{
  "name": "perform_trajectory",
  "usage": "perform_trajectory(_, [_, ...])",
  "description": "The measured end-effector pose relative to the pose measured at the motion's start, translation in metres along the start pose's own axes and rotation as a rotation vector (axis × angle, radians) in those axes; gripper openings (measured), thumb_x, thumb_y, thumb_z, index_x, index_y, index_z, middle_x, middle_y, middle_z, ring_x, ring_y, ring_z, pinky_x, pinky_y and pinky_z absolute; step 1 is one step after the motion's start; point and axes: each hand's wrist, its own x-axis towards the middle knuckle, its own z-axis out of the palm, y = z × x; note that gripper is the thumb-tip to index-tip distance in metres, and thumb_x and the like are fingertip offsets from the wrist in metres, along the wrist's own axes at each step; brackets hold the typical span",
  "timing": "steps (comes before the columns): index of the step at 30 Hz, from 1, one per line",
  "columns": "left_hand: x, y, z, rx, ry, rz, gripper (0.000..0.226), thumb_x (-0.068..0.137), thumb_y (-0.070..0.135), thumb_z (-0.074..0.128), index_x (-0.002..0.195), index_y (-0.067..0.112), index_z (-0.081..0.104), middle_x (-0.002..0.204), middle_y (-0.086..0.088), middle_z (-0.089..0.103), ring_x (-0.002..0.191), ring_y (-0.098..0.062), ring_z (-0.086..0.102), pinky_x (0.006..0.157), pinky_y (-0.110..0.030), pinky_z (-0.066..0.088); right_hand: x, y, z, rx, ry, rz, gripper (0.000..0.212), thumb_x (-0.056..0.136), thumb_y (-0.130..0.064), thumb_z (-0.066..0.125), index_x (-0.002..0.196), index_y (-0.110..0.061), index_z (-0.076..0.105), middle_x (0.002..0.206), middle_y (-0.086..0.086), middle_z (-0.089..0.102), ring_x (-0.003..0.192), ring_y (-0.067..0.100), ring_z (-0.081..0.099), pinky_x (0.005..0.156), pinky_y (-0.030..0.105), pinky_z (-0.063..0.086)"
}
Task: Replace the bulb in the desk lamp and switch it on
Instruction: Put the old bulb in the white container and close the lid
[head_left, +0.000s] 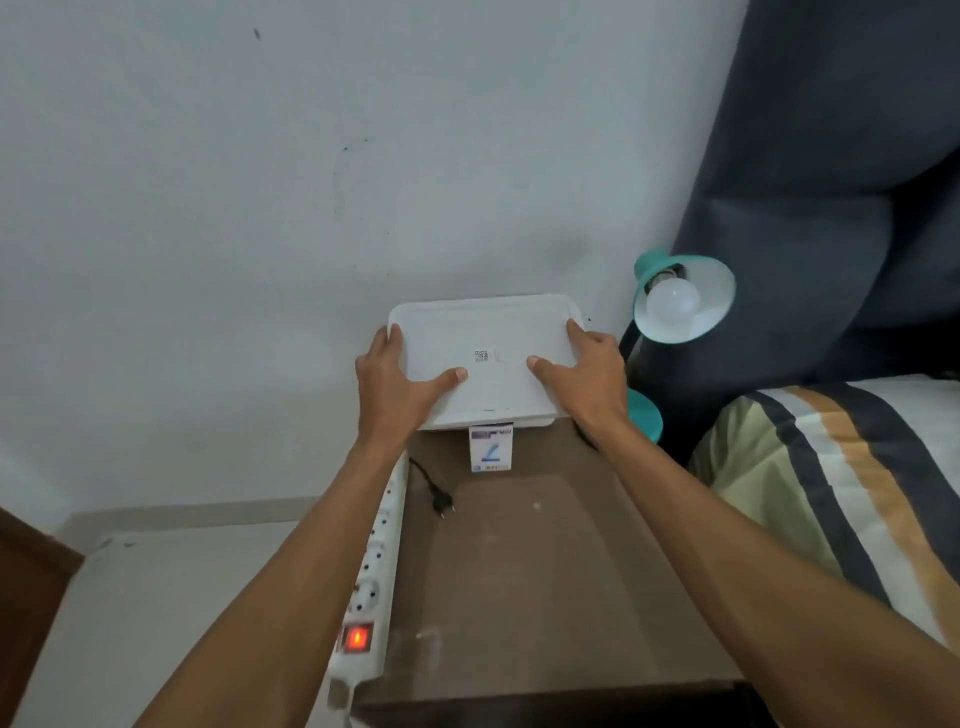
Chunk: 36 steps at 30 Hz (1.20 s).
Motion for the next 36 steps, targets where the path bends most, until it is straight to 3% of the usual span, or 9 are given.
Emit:
perform_trajectory(4, [0.045, -0.005, 0.015, 0.013, -0.04, -0.034, 0.101, 0.066, 0.06, 0.089, 0.142, 0.005, 0.051, 0.138, -0.008, 0.058, 0.128, -0.033, 0.049, 0.101, -0.037, 0.046, 0.043, -0.003, 0.02, -0.039, 0.002, -0.001, 0.082, 0.086, -0.049, 0.07, 0.153, -0.016, 0.037, 0.151, 0.009, 0.038, 0.137, 0.026, 0.043, 0.109, 0.038, 0.04])
perform_trajectory(8, [0.074, -0.012, 0.031, 0.066, -0.061, -0.08, 0.11, 0.07, 0.064, 0.085, 0.153, 0.007, 0.041, 0.157, -0.008, 0.045, 0.142, -0.036, 0.04, 0.118, -0.052, 0.034, 0.076, -0.002, 0.037, -0.081, -0.022, 0.016, 0.078, 0.087, -0.05, 0.067, 0.151, -0.016, 0.04, 0.15, 0.011, 0.041, 0.139, 0.029, 0.039, 0.112, 0.042, 0.039])
perform_trajectory(13, [0.092, -0.022, 0.043, 0.098, -0.094, -0.126, 0.101, 0.075, 0.057, 0.084, 0.151, 0.006, 0.043, 0.16, -0.009, 0.041, 0.149, -0.035, 0.031, 0.119, -0.051, 0.026, 0.099, 0.005, 0.054, -0.129, -0.052, 0.031, 0.067, 0.08, -0.055, 0.064, 0.127, -0.007, 0.058, 0.127, 0.013, 0.057, 0.117, 0.029, 0.055, 0.095, 0.04, 0.051])
perform_trajectory(17, [0.102, -0.025, 0.044, 0.036, -0.135, -0.164, 0.096, 0.071, 0.055, 0.089, 0.139, -0.002, 0.052, 0.148, -0.014, 0.052, 0.144, -0.035, 0.035, 0.114, -0.047, 0.034, 0.106, 0.008, 0.063, -0.137, -0.054, 0.036, 0.07, 0.078, -0.057, 0.063, 0.121, -0.003, 0.061, 0.118, 0.014, 0.062, 0.109, 0.03, 0.06, 0.086, 0.038, 0.05])
perform_trajectory(21, [0.109, -0.028, 0.045, -0.019, -0.148, -0.163, 0.102, 0.057, 0.062, 0.089, 0.127, -0.005, 0.058, 0.133, -0.016, 0.061, 0.131, -0.036, 0.05, 0.096, -0.035, 0.043, 0.11, 0.009, 0.067, -0.159, -0.043, 0.035, 0.067, 0.08, -0.057, 0.063, 0.119, -0.003, 0.062, 0.117, 0.015, 0.063, 0.105, 0.03, 0.062, 0.08, 0.035, 0.049])
perform_trajectory(23, [0.107, -0.028, 0.047, -0.011, -0.165, -0.182, 0.087, 0.07, 0.045, 0.093, 0.13, -0.007, 0.057, 0.139, -0.02, 0.058, 0.126, -0.031, 0.052, 0.088, -0.027, 0.035, 0.109, 0.011, 0.067, -0.182, -0.044, 0.031, 0.065, 0.081, -0.056, 0.063, 0.119, -0.004, 0.062, 0.117, 0.015, 0.062, 0.105, 0.029, 0.061, 0.081, 0.035, 0.049])
perform_trajectory(26, [0.106, -0.028, 0.051, 0.015, -0.181, -0.18, 0.059, 0.076, 0.038, 0.09, 0.117, 0.011, 0.057, 0.129, -0.019, 0.06, 0.108, -0.02, 0.049, 0.081, -0.022, 0.031, 0.107, 0.015, 0.069, -0.198, -0.056, 0.029, 0.067, 0.083, -0.059, 0.06, 0.12, -0.003, 0.062, 0.117, 0.016, 0.063, 0.107, 0.03, 0.061, 0.084, 0.038, 0.05])
perform_trajectory(30, [0.106, -0.027, 0.048, 0.026, -0.182, -0.146, 0.076, 0.075, 0.038, 0.091, 0.128, -0.005, 0.058, 0.13, -0.015, 0.061, 0.103, -0.013, 0.045, 0.078, -0.02, 0.032, 0.105, 0.017, 0.069, -0.198, -0.051, 0.027, 0.069, 0.083, -0.059, 0.058, 0.119, -0.001, 0.061, 0.115, 0.017, 0.063, 0.107, 0.031, 0.06, 0.084, 0.04, 0.05])
perform_trajectory(36, [0.106, -0.028, 0.05, 0.039, -0.188, -0.151, 0.083, 0.076, 0.041, 0.089, 0.133, -0.007, 0.054, 0.137, -0.017, 0.059, 0.121, -0.028, 0.054, 0.085, -0.025, 0.034, 0.105, 0.017, 0.068, -0.218, -0.065, 0.015, 0.067, 0.087, -0.06, 0.057, 0.128, -0.007, 0.059, 0.124, 0.014, 0.059, 0.115, 0.029, 0.056, 0.09, 0.039, 0.05])
